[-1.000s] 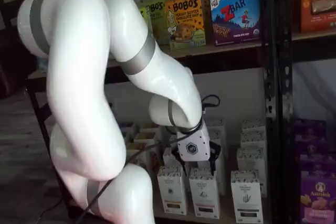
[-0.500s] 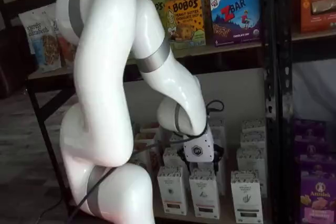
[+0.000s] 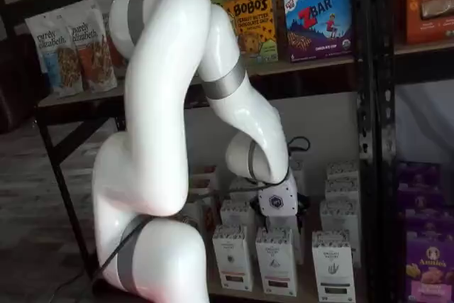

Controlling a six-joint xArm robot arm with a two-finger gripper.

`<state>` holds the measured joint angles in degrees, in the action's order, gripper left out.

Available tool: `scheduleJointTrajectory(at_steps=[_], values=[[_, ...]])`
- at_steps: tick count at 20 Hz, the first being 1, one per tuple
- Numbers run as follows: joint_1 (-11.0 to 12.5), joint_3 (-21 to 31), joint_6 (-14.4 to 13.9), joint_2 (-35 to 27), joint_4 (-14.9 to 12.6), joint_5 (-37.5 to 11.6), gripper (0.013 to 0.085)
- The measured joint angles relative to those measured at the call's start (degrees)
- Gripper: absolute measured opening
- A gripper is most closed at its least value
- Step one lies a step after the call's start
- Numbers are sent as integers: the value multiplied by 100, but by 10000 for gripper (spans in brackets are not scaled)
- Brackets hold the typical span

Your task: Pick up the white box with a green strip in the middle, on the bottom shelf, the sixth box from the left

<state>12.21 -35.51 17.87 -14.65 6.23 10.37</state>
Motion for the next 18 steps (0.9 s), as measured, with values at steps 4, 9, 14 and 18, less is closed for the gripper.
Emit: scheduleJointTrajectory(at_steps=[4,9,14,18], values=[[142,-639,8,-546,-137,276,850],[275,-1336,884,-1297,624,290,850],[380,-2020,1127,-1897,773,321,850],[413,-2326,994,-2137,606,384,850]])
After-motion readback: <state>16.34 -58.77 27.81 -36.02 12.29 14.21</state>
